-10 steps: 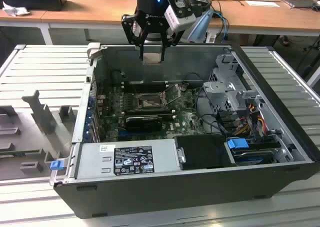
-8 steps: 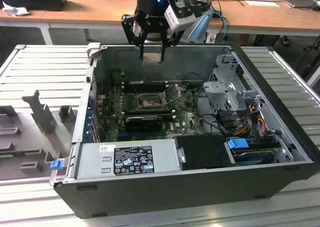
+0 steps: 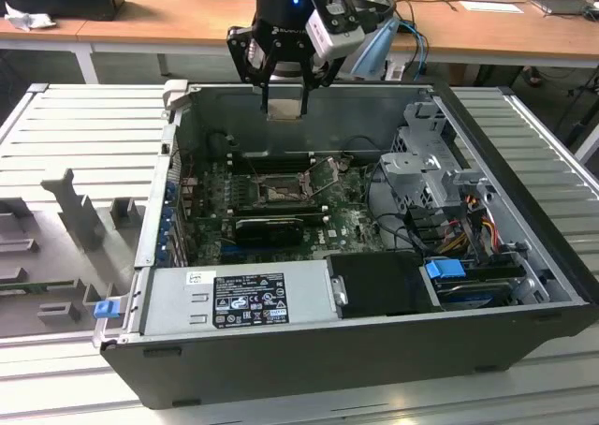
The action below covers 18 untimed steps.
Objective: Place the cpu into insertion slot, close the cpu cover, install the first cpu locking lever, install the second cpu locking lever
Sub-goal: 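Place the cpu into insertion slot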
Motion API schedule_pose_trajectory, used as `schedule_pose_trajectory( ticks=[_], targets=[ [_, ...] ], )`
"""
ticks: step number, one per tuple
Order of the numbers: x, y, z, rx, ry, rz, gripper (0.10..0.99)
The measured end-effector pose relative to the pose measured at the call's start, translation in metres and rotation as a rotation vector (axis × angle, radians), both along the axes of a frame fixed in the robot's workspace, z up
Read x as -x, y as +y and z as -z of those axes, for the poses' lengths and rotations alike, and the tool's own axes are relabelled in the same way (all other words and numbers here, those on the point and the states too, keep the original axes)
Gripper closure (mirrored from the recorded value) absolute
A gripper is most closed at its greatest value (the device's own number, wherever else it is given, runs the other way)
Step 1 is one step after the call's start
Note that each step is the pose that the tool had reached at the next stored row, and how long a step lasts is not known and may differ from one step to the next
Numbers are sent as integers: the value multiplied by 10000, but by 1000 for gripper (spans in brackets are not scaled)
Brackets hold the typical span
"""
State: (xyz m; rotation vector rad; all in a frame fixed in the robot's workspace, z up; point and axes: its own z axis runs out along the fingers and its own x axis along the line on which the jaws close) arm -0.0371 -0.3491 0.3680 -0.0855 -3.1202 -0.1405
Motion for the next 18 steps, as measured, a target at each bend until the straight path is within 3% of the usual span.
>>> schedule_pose_trajectory(
  ticks=[5,18],
  targets=[
    [5,0,39,2,3,10,557],
    [6,0,46,6,3,601,557]
  ],
)
